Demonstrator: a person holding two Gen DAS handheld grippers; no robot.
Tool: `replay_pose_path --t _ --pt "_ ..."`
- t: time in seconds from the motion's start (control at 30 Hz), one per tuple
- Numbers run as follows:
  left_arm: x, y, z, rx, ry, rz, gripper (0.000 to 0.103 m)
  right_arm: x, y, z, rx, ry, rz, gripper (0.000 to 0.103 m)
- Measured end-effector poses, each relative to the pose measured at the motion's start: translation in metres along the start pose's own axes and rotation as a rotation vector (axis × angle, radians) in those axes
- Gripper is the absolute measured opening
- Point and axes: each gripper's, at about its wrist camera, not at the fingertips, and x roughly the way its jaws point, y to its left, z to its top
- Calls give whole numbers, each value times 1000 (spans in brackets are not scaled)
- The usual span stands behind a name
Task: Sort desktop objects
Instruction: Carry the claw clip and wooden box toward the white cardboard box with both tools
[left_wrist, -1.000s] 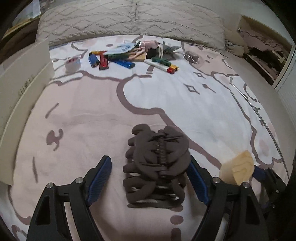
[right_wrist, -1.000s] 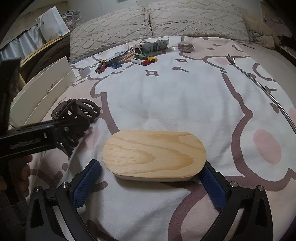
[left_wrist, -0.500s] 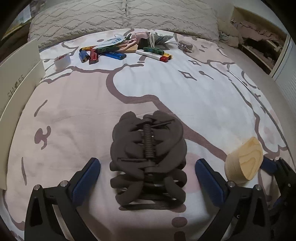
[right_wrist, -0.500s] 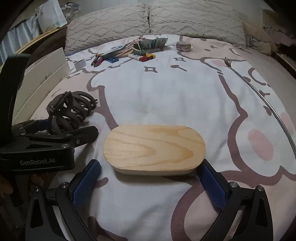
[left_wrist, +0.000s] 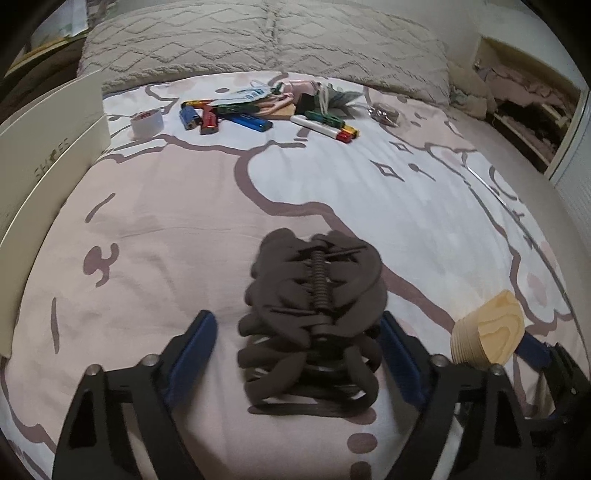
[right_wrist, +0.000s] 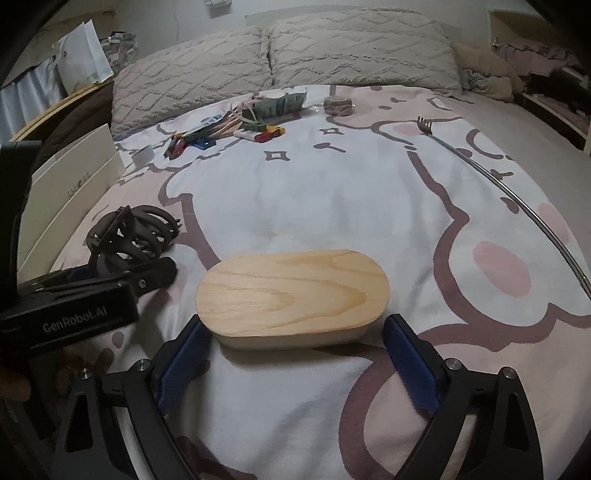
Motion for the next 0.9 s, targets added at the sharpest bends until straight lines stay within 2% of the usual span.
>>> replay_pose_path --t 0.1,0.23,0.47,0.9 --pt "-2 1 -1 2 -5 -6 77 0 1 0 2 -16 -2 95" --pt "-5 0 -2 5 -19 -10 64 2 3 0 -6 -18 -14 95" --pt "-14 6 -7 1 -21 -46 64 9 7 3 -20 -15 -32 95" --pt "-32 8 -21 15 -20 -8 64 5 8 0 -26 -30 -33 93"
